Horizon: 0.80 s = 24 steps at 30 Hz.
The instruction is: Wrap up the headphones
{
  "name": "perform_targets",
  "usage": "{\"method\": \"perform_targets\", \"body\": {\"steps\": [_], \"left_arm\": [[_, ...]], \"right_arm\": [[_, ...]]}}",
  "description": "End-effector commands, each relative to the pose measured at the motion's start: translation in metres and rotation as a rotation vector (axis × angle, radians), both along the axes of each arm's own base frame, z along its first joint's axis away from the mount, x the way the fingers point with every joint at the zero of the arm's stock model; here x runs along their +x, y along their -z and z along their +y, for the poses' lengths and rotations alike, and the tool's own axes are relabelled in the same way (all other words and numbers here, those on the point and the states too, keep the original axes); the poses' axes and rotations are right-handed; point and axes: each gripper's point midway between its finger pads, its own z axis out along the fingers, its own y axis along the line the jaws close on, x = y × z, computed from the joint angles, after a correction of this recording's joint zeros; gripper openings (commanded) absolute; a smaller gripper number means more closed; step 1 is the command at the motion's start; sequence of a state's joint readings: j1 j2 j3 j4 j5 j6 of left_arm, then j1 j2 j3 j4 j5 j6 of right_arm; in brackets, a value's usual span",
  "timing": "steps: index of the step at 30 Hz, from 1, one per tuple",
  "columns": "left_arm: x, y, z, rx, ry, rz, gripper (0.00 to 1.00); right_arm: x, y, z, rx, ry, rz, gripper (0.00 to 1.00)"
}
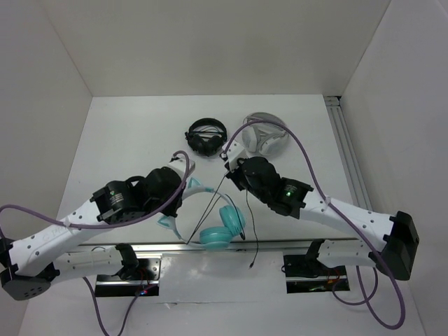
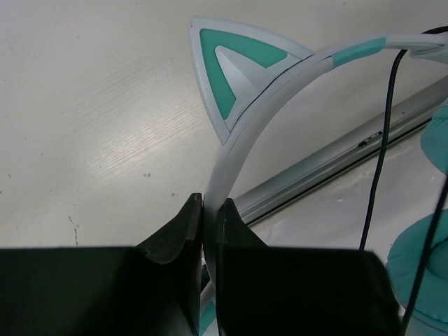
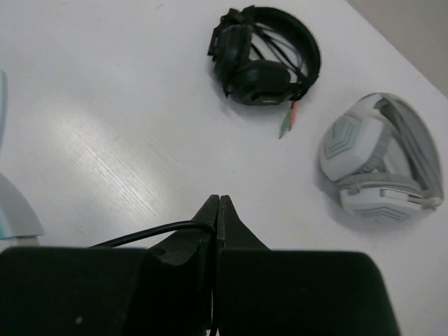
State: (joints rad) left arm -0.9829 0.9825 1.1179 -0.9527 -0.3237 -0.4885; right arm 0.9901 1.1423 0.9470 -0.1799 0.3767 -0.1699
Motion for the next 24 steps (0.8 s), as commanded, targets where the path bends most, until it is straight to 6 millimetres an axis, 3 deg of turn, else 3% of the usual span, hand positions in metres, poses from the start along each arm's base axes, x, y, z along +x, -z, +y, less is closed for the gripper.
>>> {"method": "perform_targets", "body": {"steps": [1,6,8,11,13,14,16,17,18,20,23,24], "left_arm": [[-0.014,-0.038,-0.002,-0.104,0.073,-0.031,0.00],[-0.022,-0.078,0.004,-0.218,0.098,-0.100,0.00],[-0.025,-0.086,0.007,-0.249,0.093,-0.114,0.00],[-0.020,-0.107,0.007,-0.329,0.049,-0.161,0.00],[-0.021,-0.119,0.007,-0.387,0.041,-0.187,0.00],[-0.020,-0.123,0.005,-0.409,0.035,-0.192,0.00],[-0.017,-0.136,0.001,-0.466,0.032,-0.222,0.00],[-0.019,-0.138,-0.002,-0.488,0.031,-0.213,0.00],[-0.019,-0.143,-0.002,-0.498,0.031,-0.219,0.00],[-0.020,-0.151,-0.002,-0.538,0.012,-0.212,0.00],[-0.014,-0.161,0.002,-0.564,-0.051,-0.227,0.00],[-0.011,-0.162,0.008,-0.560,-0.088,-0.238,0.00]], "right_arm": [[0.018,-0.004,0.010,0.132,0.020,-0.015,0.00],[0.038,0.026,0.010,0.181,0.000,0.082,0.00],[0.033,0.042,0.016,0.183,-0.035,0.118,0.00],[0.025,0.049,0.034,0.254,-0.111,0.149,0.00],[0.014,0.051,0.048,0.313,-0.189,0.184,0.04],[0.008,0.062,0.051,0.325,-0.214,0.208,0.06],[-0.003,0.052,0.069,0.433,-0.307,0.219,0.12],[-0.008,0.065,0.074,0.443,-0.330,0.254,0.14],[-0.008,0.055,0.083,0.515,-0.359,0.243,0.15],[-0.011,0.058,0.095,0.549,-0.399,0.262,0.17],[-0.009,0.084,0.109,0.566,-0.400,0.317,0.17],[-0.007,0.103,0.112,0.555,-0.387,0.349,0.12]]}}
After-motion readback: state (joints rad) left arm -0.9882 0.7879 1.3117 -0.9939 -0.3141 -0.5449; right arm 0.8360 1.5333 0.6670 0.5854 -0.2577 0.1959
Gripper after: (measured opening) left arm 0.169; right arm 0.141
